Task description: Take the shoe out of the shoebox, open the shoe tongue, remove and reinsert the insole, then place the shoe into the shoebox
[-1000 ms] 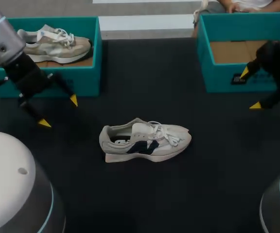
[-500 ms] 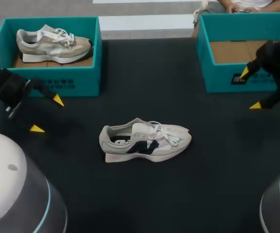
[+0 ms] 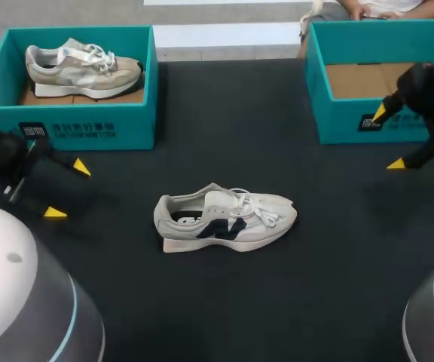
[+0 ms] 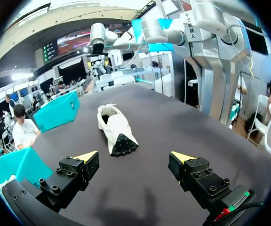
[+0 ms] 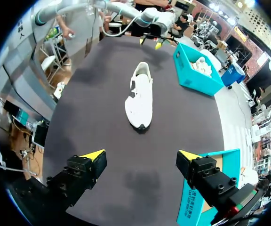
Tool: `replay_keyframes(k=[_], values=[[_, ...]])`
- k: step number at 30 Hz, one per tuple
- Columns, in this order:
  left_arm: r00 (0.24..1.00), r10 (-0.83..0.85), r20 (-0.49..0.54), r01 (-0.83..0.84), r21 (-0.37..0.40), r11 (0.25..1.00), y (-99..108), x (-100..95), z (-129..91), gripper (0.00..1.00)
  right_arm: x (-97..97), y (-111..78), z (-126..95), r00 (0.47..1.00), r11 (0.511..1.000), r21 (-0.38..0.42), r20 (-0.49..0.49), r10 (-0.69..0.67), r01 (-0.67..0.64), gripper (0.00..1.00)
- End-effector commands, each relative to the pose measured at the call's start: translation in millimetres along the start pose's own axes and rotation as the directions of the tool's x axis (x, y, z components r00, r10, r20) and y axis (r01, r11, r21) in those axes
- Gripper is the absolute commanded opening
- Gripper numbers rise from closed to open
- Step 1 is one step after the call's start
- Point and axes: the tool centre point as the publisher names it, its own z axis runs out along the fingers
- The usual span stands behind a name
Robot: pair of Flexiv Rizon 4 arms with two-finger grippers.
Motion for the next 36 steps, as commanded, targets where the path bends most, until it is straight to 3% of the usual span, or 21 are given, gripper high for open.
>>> replay_keyframes(k=[1, 8, 26, 36], values=[[0.976, -0.115, 0.188, 0.107, 0.053, 0.993, 15.8, 14.9, 8.6, 1.0, -1.5, 0.5, 1.0, 1.0, 1.0, 0.003, -0.003, 0.001, -0.001, 1.0], [0.931, -0.228, 0.286, 0.205, 0.106, 0.973, 34.5, 19.6, 5.8, 1.0, -1.5, 0.5, 1.0, 1.0, 1.0, 0.003, -0.003, 0.001, -0.001, 1.0], [0.929, -0.26, 0.262, 0.233, 0.132, 0.964, 41.1, 17.8, 9.8, 1.0, -1.5, 0.5, 1.0, 1.0, 1.0, 0.003, -0.003, 0.001, -0.001, 1.0], [0.923, -0.269, 0.274, 0.22, 0.198, 0.955, 24.4, 3.7, 59.8, 1.0, -1.5, 0.5, 1.0, 1.0, 1.0, 0.003, -0.003, 0.001, -0.001, 1.0]])
